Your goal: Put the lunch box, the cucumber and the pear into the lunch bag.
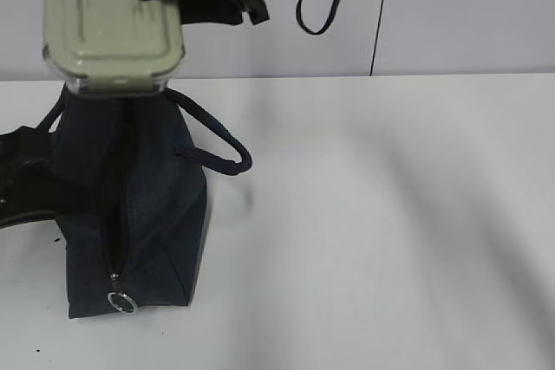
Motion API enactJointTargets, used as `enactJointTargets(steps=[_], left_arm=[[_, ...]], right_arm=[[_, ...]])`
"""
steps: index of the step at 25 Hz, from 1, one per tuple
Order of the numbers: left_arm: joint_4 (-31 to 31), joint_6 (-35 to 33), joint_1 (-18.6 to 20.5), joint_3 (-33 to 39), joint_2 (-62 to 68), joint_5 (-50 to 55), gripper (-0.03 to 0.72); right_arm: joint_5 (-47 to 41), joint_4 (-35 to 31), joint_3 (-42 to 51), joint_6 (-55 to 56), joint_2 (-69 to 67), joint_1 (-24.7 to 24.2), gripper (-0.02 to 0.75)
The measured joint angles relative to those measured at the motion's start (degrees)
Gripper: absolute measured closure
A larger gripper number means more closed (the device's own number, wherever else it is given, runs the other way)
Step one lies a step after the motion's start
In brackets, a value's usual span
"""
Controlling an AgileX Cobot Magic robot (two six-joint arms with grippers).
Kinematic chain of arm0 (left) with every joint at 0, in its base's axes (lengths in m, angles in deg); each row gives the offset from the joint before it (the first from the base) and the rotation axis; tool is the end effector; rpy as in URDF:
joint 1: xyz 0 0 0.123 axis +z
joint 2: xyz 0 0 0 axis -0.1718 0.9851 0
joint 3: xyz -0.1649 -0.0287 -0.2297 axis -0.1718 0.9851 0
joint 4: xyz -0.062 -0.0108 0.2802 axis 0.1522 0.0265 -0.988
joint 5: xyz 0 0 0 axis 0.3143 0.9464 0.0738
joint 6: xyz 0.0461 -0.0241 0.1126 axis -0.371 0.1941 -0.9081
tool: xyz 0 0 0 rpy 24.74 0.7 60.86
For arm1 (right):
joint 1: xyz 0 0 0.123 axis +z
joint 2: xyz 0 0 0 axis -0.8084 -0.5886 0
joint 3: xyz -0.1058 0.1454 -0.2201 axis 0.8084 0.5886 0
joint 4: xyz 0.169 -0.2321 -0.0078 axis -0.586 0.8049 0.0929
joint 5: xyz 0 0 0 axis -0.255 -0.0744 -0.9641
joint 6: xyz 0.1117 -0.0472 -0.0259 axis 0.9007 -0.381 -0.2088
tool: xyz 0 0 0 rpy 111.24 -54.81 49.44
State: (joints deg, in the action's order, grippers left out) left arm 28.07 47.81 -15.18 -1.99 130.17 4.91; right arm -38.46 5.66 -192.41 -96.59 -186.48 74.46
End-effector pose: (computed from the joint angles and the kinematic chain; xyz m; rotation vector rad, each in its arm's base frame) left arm 0.2508 -0.0860 0.1910 -0.0896 2.4896 -0.8426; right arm 0.4609 0.2892 0.3037 -0.7221 2.1587 1.5409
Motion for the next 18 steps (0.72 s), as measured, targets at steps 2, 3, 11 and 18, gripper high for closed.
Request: enactJointTargets(steps=[2, 3, 11, 18], left_arm=[[0.0, 0.0, 0.0, 0.0, 0.0, -0.2, 0.703], [0.0, 0.0, 0.0, 0.0, 0.0, -0.3, 0.703], [0.4, 0.0, 0.0, 0.0, 0.0, -0.5, 0.703], [1.0, 0.0, -0.1, 0.0, 0.0, -0.7, 0.703]], right_arm=[[-0.5, 4.6, 0.0, 0.1, 0.0, 1.4, 0.375], [-0.9, 7.4, 0.0, 0.2, 0.0, 2.0, 0.375], [-0.7, 13.2, 0.0, 5.4, -4.0, 1.9, 0.375], [-0.6, 28.1, 0.0, 13.9, -5.7, 1.9, 0.375]])
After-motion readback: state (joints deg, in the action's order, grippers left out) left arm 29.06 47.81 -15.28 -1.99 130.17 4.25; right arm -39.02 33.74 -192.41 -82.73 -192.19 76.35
